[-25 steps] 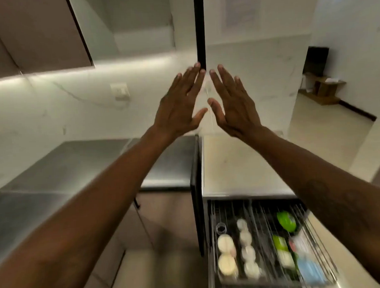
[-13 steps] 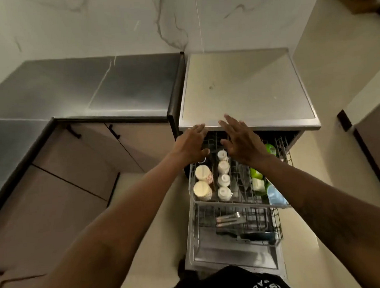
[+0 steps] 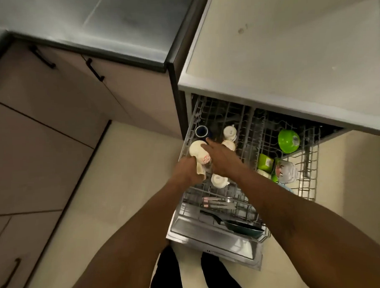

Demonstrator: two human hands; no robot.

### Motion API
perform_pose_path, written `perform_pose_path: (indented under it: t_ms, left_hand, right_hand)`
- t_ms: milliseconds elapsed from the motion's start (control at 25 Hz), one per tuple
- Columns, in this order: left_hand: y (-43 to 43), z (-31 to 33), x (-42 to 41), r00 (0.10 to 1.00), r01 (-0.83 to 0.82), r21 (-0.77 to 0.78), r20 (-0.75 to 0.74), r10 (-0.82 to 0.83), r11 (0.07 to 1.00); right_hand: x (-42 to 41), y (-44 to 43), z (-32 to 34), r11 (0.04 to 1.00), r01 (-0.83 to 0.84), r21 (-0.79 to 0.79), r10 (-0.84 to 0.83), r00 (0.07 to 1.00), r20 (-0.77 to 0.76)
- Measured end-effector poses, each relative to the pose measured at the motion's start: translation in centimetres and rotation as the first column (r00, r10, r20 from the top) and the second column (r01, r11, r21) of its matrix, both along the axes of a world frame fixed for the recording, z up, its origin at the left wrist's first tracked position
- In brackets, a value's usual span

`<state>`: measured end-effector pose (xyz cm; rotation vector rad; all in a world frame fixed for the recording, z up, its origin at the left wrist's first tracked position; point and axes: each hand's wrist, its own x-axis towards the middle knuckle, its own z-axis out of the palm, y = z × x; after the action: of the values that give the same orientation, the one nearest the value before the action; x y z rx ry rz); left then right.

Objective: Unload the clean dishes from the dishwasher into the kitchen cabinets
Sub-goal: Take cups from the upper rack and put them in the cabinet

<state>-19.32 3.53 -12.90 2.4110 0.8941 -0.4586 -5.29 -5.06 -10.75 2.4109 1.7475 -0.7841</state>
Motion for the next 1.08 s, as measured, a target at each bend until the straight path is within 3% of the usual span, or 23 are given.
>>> perform_pose_path:
  t_ms: [240, 400, 640, 760, 1080]
  left_hand:
    - [-0.4, -2.4, 0.6, 0.976, -0.197, -0.038, 0.083, 0.199, 0.98]
    - [-1.0, -3.9, 0.2, 0.96, -0.275, -0.042, 0.04, 0.277, 0.961]
    - [-0.8, -4.4, 0.3, 0.984, -0.179, 0.038, 0.0, 0.179, 0.983]
    - [-0.9, -3.3, 0.3, 0.983, -0.179, 0.079, 0.054, 0.175, 0.981]
    - [0.4, 5.9, -0.1, 0.994, -0.057, 0.116, 0.096, 0.046, 0.992]
  right_hand:
    - [1.3, 4.3, -5.8, 0.983, -0.135, -0.124, 0.144, 0.988, 0.065]
    - [0.8, 5.4, -7.8, 0.988, -0.097, -0.122, 0.109, 0.99, 0.095]
    - [0.7, 5.0, -6.8, 0.999, 0.0, -0.05, 0.002, 0.999, 0.037]
    - [1.3, 3.0, -5.4, 0.997, 0.072, 0.026, -0.072, 0.997, 0.006]
    - [-0.5, -1.4, 4.1, 0.948, 0.264, 0.178, -0.268, 0.964, -0.007]
